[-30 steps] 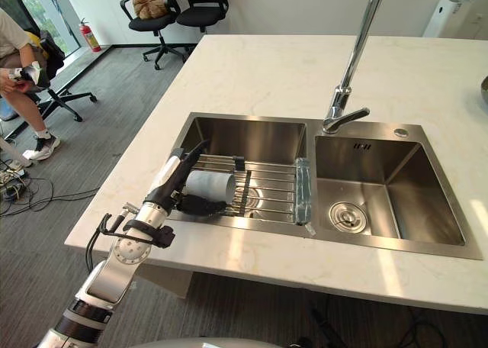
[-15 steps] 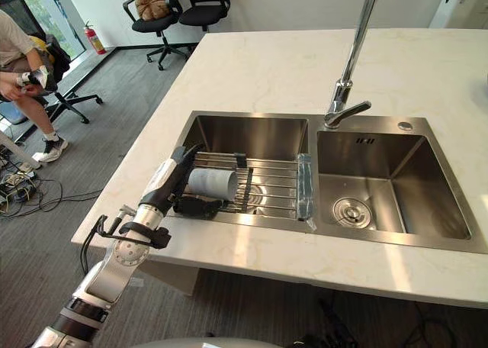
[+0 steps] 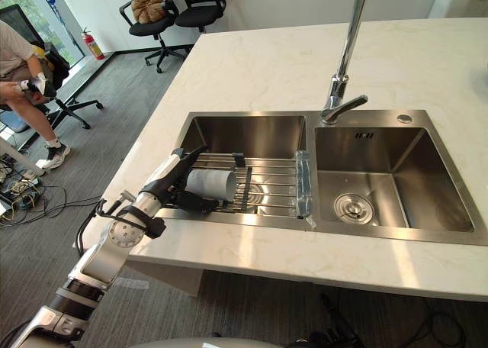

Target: Walk over to the sink, pick up the cup, carry it to the dishwasher, place the cup inside the dishwasher, then close the dishwasher door

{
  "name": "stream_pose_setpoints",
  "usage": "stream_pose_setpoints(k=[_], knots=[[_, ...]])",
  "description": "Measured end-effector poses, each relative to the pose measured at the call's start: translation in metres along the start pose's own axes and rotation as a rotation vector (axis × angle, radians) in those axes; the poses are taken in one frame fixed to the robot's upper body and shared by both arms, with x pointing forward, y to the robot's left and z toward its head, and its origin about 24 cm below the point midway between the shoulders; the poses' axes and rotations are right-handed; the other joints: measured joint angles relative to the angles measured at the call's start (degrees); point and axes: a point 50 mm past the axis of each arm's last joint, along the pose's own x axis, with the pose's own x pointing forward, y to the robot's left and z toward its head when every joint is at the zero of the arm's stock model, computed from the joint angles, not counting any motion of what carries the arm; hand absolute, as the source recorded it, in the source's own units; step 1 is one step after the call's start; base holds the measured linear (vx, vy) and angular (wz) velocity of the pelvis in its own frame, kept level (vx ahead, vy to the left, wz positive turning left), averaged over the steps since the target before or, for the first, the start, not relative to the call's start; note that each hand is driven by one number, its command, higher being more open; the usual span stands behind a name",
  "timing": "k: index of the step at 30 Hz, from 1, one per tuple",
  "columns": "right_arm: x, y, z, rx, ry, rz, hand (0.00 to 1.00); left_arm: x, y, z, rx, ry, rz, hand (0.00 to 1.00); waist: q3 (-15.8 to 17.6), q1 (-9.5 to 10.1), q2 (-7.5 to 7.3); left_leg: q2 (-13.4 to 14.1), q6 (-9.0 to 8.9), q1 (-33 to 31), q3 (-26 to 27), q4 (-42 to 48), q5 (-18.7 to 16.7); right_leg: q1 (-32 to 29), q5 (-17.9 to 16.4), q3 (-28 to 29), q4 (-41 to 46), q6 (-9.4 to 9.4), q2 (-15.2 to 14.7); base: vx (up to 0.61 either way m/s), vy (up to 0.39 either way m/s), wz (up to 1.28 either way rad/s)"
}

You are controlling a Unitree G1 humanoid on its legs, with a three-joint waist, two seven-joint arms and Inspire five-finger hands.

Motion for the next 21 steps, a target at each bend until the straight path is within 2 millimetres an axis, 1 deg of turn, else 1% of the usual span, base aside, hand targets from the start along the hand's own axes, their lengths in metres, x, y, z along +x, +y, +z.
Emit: stream_pose_setpoints(k=[3,8,12,14,17,21], knots=[[-0.001,-0.002,0.004,0.017,-0.018,-0.002,1.00,0.007,0.007,-0.002,0.026,0.005,-0.065,1.00,0.2,-0.27,0.37,0.0,0.02,0.3,0.4,0.0,-0.1,0.0,0.0,0.4,0.0,0.04,0.0,-0.01,0.000,-0.07],[-0.001,-0.002,0.007,0.012,-0.027,0.001,1.00,0.011,0.015,-0.008,0.040,0.020,-0.135,1.00,0.2,-0.78,0.71,0.0,0.00,0.9,1.5,-0.1,-0.3,-0.2,0.1,1.5,0.0,0.13,0.0,0.00,0.002,-0.10],[-0.001,-0.001,0.007,0.005,-0.020,0.007,1.00,0.011,0.020,-0.014,0.073,0.039,-0.157,1.00,0.2,-1.63,0.90,0.0,-0.02,1.0,1.9,-0.1,-0.5,-0.3,0.1,2.0,0.0,0.14,0.0,-0.01,0.003,-0.06],[-0.001,-0.003,0.008,0.001,-0.024,0.008,1.00,0.011,0.024,-0.023,0.119,0.080,-0.179,1.00,0.1,-1.70,1.23,0.0,-0.03,1.0,2.2,-0.1,-0.5,-0.6,0.2,2.5,0.0,0.20,0.0,-0.01,0.003,-0.09],[-0.003,-0.007,0.008,-0.001,-0.027,0.002,1.00,0.009,0.026,-0.034,0.119,0.128,-0.182,1.00,0.0,-1.51,1.47,0.0,-0.01,1.3,3.0,-0.1,-0.7,-0.9,0.3,3.2,0.0,0.19,0.0,-0.01,0.003,-0.12],[-0.005,-0.012,0.007,-0.003,-0.027,-0.007,1.00,0.010,0.027,-0.033,0.173,0.121,-0.180,1.00,0.0,-1.60,1.48,0.0,-0.04,1.6,3.5,-0.1,-0.8,-1.0,0.4,3.6,0.0,0.19,-0.1,-0.02,0.001,-0.07]])
